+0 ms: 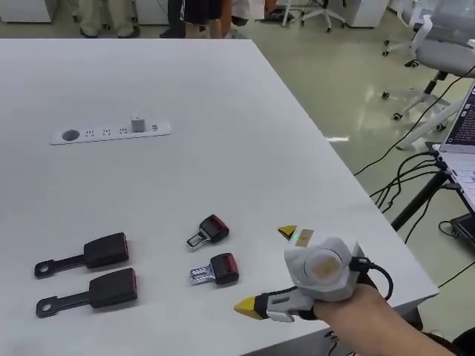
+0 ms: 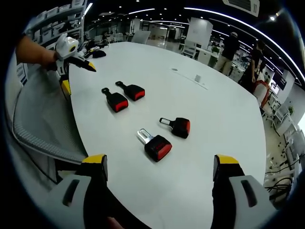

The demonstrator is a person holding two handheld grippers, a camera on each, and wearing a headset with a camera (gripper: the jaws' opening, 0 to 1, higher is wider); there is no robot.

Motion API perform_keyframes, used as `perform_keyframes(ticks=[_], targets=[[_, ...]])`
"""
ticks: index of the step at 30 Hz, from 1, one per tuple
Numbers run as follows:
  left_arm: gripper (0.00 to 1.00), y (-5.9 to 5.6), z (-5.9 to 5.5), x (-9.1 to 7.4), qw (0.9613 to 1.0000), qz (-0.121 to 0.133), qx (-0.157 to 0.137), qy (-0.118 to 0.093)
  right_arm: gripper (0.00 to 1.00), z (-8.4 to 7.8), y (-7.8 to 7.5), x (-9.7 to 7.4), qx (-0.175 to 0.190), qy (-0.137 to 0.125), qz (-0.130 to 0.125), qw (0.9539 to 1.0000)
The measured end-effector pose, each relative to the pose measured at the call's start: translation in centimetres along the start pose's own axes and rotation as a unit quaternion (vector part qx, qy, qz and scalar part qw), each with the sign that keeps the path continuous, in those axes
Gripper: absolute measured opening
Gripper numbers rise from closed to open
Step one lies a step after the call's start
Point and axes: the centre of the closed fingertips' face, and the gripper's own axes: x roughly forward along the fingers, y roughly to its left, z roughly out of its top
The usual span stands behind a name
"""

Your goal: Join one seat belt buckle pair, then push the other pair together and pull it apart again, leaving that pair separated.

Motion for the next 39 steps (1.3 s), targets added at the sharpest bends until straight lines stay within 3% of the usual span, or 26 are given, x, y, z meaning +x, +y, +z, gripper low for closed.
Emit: perform_keyframes(ticks=[5, 11, 12, 13, 20, 21, 23, 27, 29, 35, 39], targets=[[0.99, 0.3, 0.7, 0.1, 0.9999, 0.001, -0.005, -0.013, 0.89, 0.3, -0.2, 0.3, -0.004, -0.002, 0.004, 1.0000], [0.93, 0.4, 0.6, 0.7, 0.9999, -0.011, 0.003, -0.005, 0.83, 0.7, 0.0, 1.0, -0.019, -0.001, 0.016, 0.9997], [0.92, 0.7, 0.3, 0.9, 0.9997, -0.006, 0.023, 0.006, 0.82, 0.5, 0.0, 1.3, -0.023, 0.002, 0.018, 0.9996], [0.91, 0.8, 0.7, 1.1, 0.9995, 0.003, 0.031, 0.005, 0.82, 0.4, 0.1, 1.5, -0.025, 0.003, 0.020, 0.9995], [0.84, 0.9, 2.2, 2.4, 0.9989, -0.020, 0.043, -0.003, 0.77, 0.9, 0.5, 2.5, -0.059, 0.010, 0.038, 0.9975], [0.83, 0.4, 2.5, 2.8, 0.9986, -0.027, 0.046, -0.004, 0.76, 1.0, 0.5, 2.7, -0.065, 0.011, 0.042, 0.9969], [0.80, 0.5, 2.5, 3.3, 0.9979, -0.036, 0.054, 0.001, 0.75, 1.0, 0.5, 3.0, -0.069, 0.014, 0.044, 0.9965], [0.75, 0.1, 2.8, 4.1, 0.9944, -0.053, 0.089, 0.018, 0.71, 1.3, 0.5, 3.7, -0.096, 0.020, 0.057, 0.9936], [0.72, 0.4, 2.4, 4.6, 0.9928, -0.060, 0.098, 0.034, 0.69, 1.2, 0.5, 4.2, -0.111, 0.021, 0.066, 0.9914], [0.68, 0.0, 3.2, 5.8, 0.9892, -0.075, 0.120, 0.038, 0.64, 0.8, 0.3, 5.6, -0.162, 0.036, 0.086, 0.9825], [0.64, -0.7, 3.1, 6.7, 0.9847, -0.093, 0.136, 0.058, 0.58, 0.5, 0.0, 6.4, -0.174, 0.046, 0.104, 0.9780]])
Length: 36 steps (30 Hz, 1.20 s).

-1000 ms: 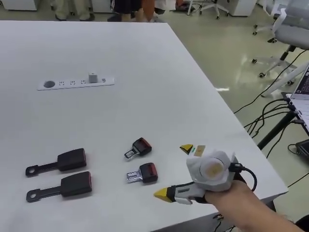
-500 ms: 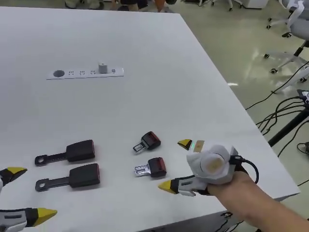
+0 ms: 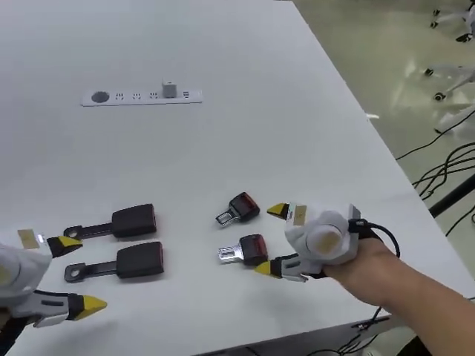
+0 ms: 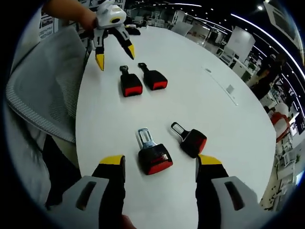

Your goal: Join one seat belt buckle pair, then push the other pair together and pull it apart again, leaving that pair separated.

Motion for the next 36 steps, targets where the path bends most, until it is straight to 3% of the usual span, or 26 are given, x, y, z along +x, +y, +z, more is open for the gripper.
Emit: perform_keyframes(ticks=[4, 7, 9, 13, 16, 18, 25, 30, 36], targets=[[0.60, 0.0, -0.3, 0.9, 0.9993, -0.018, 0.028, 0.015, 0.56, -0.4, -0.2, 0.7, -0.011, 0.007, 0.020, 0.9997], [0.59, 0.4, 0.3, 1.2, 0.9992, -0.018, 0.034, 0.016, 0.50, -0.6, 0.2, 1.1, -0.009, 0.015, 0.047, 0.9987], [0.58, 0.6, 0.5, 1.5, 0.9991, -0.020, 0.035, 0.015, 0.48, -0.9, -0.1, 1.5, -0.016, 0.021, 0.045, 0.9986], [0.52, 0.7, 1.0, 2.2, 0.9982, -0.036, 0.045, 0.016, 0.45, -1.5, -0.1, 2.3, -0.021, 0.026, 0.066, 0.9972], [0.51, 0.3, 1.3, 2.8, 0.9966, -0.056, 0.057, 0.018, 0.41, -1.3, 0.5, 2.5, -0.023, 0.026, 0.093, 0.9951], [0.50, 0.6, 1.0, 3.2, 0.9956, -0.057, 0.069, 0.028, 0.41, -1.4, 0.9, 2.8, -0.025, 0.029, 0.110, 0.9932], [0.46, 0.7, 1.8, 3.9, 0.9925, -0.070, 0.095, 0.031, 0.40, -1.8, 1.2, 3.7, -0.020, 0.030, 0.137, 0.9899], [0.46, 1.0, 0.9, 5.0, 0.9891, -0.085, 0.112, 0.045, 0.40, -2.3, 1.4, 4.1, -0.024, 0.039, 0.155, 0.9868], [0.42, 0.7, 1.2, 5.5, 0.9857, -0.106, 0.123, 0.048, 0.38, -2.9, 1.1, 4.5, -0.027, 0.047, 0.167, 0.9845]])
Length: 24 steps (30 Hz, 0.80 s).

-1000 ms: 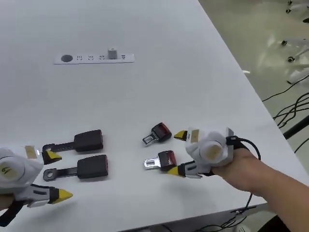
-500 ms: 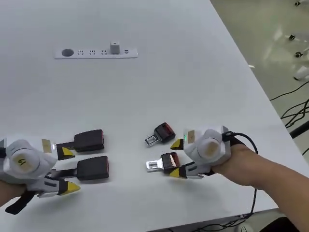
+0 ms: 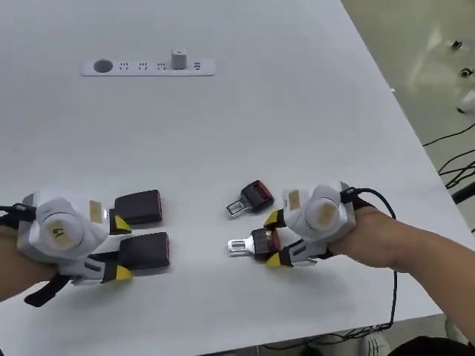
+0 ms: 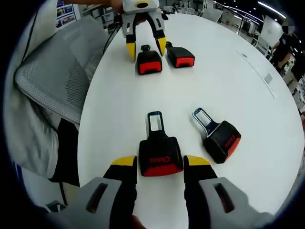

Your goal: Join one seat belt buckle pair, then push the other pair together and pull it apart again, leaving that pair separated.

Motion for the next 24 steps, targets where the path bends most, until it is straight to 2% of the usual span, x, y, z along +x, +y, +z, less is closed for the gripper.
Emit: perform_keyframes(ticks=[4, 12, 24], targets=[[0.41, -0.1, 0.4, 0.5, 0.9999, -0.008, 0.012, 0.010, 0.35, 0.2, -0.1, 0.0, -0.005, -0.002, 0.004, 1.0000], [0.36, -0.4, 0.8, 1.0, 0.9994, -0.022, 0.025, 0.010, 0.35, 0.2, 0.0, -0.1, -0.028, -0.002, 0.010, 0.9996], [0.35, -0.7, 1.1, 1.1, 0.9993, -0.019, 0.027, 0.020, 0.35, 0.2, -0.2, 0.0, -0.038, -0.006, 0.010, 0.9992]])
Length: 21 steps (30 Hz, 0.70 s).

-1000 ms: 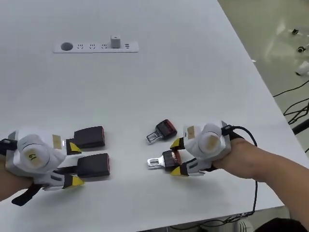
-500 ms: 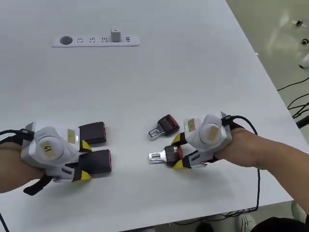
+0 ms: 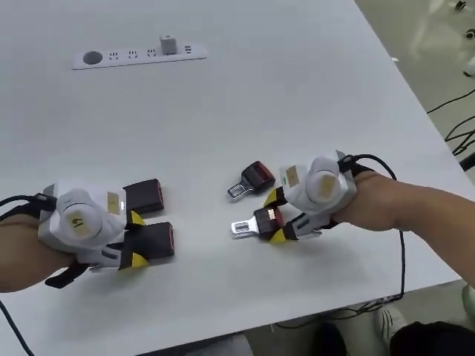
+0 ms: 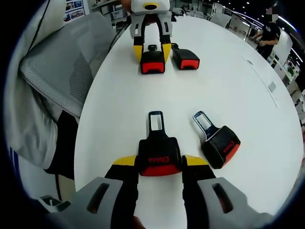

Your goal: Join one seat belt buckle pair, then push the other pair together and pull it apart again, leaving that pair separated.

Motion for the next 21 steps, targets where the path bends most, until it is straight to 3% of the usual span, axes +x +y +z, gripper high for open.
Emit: perform_keyframes(ticks=[8, 21], targets=[[0.34, 0.01, -0.09, -0.06, 1.0000, 0.002, -0.004, 0.008, 0.35, 0.05, 0.02, -0.02, 0.001, 0.000, -0.001, 1.0000], [0.34, 0.03, -0.13, -0.13, 0.9999, 0.006, -0.009, 0.004, 0.34, 0.00, 0.04, 0.00, 0.003, 0.004, -0.002, 1.0000]])
